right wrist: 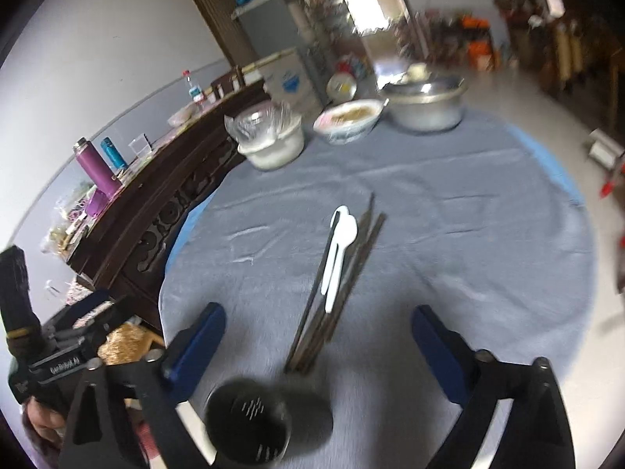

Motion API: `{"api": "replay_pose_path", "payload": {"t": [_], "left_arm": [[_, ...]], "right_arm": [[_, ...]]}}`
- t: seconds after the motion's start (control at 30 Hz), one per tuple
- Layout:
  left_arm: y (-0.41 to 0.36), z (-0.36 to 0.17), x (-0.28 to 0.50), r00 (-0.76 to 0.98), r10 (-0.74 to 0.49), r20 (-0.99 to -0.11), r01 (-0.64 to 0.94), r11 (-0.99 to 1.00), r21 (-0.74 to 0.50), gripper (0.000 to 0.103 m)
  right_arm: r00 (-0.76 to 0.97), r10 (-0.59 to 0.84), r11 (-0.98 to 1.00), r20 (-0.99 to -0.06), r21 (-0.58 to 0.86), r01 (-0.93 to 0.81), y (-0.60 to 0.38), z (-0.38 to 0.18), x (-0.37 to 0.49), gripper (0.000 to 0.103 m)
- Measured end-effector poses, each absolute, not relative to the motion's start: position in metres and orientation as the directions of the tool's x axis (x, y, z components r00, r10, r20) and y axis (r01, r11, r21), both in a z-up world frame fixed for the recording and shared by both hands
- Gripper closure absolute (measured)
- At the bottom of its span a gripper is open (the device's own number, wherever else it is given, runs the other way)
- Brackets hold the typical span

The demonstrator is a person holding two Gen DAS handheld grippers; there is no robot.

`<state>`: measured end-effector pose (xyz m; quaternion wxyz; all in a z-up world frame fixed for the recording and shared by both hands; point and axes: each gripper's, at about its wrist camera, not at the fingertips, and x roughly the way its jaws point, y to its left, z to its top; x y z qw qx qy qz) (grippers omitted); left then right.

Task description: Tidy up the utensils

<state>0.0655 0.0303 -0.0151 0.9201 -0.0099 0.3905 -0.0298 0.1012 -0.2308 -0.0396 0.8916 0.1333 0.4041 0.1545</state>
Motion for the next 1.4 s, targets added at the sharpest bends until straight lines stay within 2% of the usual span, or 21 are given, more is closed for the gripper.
{"api": "replay_pose_path", "payload": {"t": [0.07, 0.13, 0.17, 0.23, 0.33, 0.43, 0.5, 0.57, 0.6, 0.63, 0.77, 1.0, 1.17, 1.33, 1.4], "left_arm": [[0.028, -0.026, 0.077, 0.679, -0.068, -0.731, 0.045, 0.998, -0.051, 0.001], [0.027, -0.038, 0.092, 0.661, -0.094, -0.745, 0.049, 0.995, -0.081, 0.007], [0.027, -0.041, 0.095, 0.654, -0.102, -0.75, 0.054, 0.995, -0.088, 0.009], [0.025, -0.05, 0.108, 0.631, -0.121, -0.766, 0.071, 0.993, -0.098, 0.023], [0.024, -0.06, 0.123, 0.614, -0.136, -0.778, 0.1, 0.991, -0.093, 0.035], [0.027, -0.065, 0.136, 0.601, -0.151, -0.785, 0.116, 0.988, -0.101, 0.035], [0.029, -0.066, 0.142, 0.604, -0.153, -0.782, 0.123, 0.988, -0.098, 0.035], [0.03, -0.066, 0.147, 0.607, -0.153, -0.78, 0.128, 0.987, -0.094, 0.035], [0.031, -0.066, 0.151, 0.608, -0.153, -0.779, 0.131, 0.987, -0.092, 0.035], [0.031, -0.067, 0.154, 0.608, -0.154, -0.779, 0.135, 0.987, -0.09, 0.035], [0.027, -0.068, 0.168, 0.607, -0.167, -0.777, 0.154, 0.984, -0.092, 0.035], [-0.003, -0.074, 0.202, 0.569, -0.219, -0.792, 0.21, 0.971, -0.117, 0.035], [-0.045, -0.085, 0.236, 0.517, -0.254, -0.817, 0.275, 0.954, -0.123, 0.035], [-0.082, -0.105, 0.271, 0.456, -0.257, -0.852, 0.282, 0.95, -0.136, 0.035], [-0.094, -0.111, 0.282, 0.437, -0.244, -0.866, 0.285, 0.95, -0.124, 0.035]], "right_arm": [[0.593, 0.404, 0.911, -0.697, 0.364, -0.194, -0.226, -0.055, 0.133, 0.022], [0.562, 0.427, 0.904, -0.708, 0.361, -0.231, -0.219, -0.067, 0.16, 0.032], [0.549, 0.433, 0.901, -0.715, 0.359, -0.243, -0.215, -0.074, 0.177, 0.033], [0.524, 0.45, 0.893, -0.723, 0.369, -0.258, -0.209, -0.087, 0.206, 0.034], [0.518, 0.438, 0.899, -0.735, 0.352, -0.261, -0.199, -0.102, 0.233, 0.042], [0.487, 0.433, 0.901, -0.759, 0.348, -0.259, -0.187, -0.123, 0.257, 0.054], [0.474, 0.426, 0.904, -0.771, 0.347, -0.249, -0.182, -0.132, 0.268, 0.055], [0.472, 0.408, 0.912, -0.782, 0.33, -0.243, -0.176, -0.14, 0.273, 0.071], [0.462, 0.395, 0.917, -0.794, 0.316, -0.242, -0.173, -0.145, 0.275, 0.086], [0.455, 0.388, 0.92, -0.802, 0.309, -0.24, -0.172, -0.15, 0.276, 0.096], [0.512, 0.385, 0.923, -0.768, 0.309, -0.23, -0.18, -0.153, 0.272, 0.1], [0.639, 0.52, 0.831, -0.567, 0.508, -0.226, -0.224, -0.153, 0.257, 0.101], [0.721, 0.494, 0.806, -0.487, 0.566, -0.17, -0.255, -0.15, 0.252, 0.101], [0.762, 0.459, 0.781, -0.456, 0.617, -0.101, -0.281, -0.151, 0.248, 0.101], [0.754, 0.452, 0.782, -0.478, 0.618, -0.077, -0.282, -0.153, 0.25, 0.101]]}}
